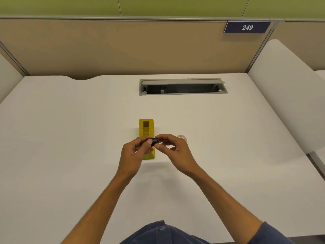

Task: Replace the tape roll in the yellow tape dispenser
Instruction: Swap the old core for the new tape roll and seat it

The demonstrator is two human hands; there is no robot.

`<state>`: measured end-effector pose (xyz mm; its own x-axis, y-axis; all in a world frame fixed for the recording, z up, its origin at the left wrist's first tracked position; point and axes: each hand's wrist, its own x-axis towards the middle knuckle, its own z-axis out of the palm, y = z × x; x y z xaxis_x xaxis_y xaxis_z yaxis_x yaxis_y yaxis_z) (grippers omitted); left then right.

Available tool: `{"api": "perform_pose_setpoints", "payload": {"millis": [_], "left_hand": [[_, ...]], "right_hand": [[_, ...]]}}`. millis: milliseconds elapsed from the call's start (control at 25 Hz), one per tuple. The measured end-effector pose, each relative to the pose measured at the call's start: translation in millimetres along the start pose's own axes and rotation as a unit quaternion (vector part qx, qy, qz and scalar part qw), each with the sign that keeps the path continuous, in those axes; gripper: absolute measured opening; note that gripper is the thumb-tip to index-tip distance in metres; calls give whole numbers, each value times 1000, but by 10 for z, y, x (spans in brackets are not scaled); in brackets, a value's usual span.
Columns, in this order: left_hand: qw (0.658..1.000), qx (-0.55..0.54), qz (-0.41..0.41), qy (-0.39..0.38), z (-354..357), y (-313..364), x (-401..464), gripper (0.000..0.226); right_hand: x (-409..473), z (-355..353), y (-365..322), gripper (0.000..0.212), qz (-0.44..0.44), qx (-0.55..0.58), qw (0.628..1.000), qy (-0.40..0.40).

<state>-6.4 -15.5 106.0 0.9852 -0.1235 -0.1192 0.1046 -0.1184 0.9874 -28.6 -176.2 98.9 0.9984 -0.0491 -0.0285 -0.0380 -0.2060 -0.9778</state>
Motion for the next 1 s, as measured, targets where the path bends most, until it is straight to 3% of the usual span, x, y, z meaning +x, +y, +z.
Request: {"api": "perform_pose_setpoints", "payload": {"millis": [200,360,440,520,600,800,1000], "left_hand": [[1000,-10,-1,-16,2,4,-18,22],[999,-22,-16,-18,-25,-13,-17,21],[999,-22,-19,-18,-41,-16,-16,23],[999,-17,-22,-19,-51,-14,-11,25],[999,-12,-24,-18,-54,-12,-3,26],[1000,-5,-28,-12,-64,-23,20,27],[1000,-4,-27,-10,-68,-20,18,26]], "right_hand": [[-8,-33,-2,29,-7,-3,1000,-23],[112,-224,242,27,15,-69,996,60],[204,-371,451,34,16,-225,970,89],[307,-498,660,46,27,-378,924,55],[408,-568,812,54,49,-457,888,20],[541,-531,932,57,49,-527,848,28],[617,-484,863,43,49,-538,842,9]]}}
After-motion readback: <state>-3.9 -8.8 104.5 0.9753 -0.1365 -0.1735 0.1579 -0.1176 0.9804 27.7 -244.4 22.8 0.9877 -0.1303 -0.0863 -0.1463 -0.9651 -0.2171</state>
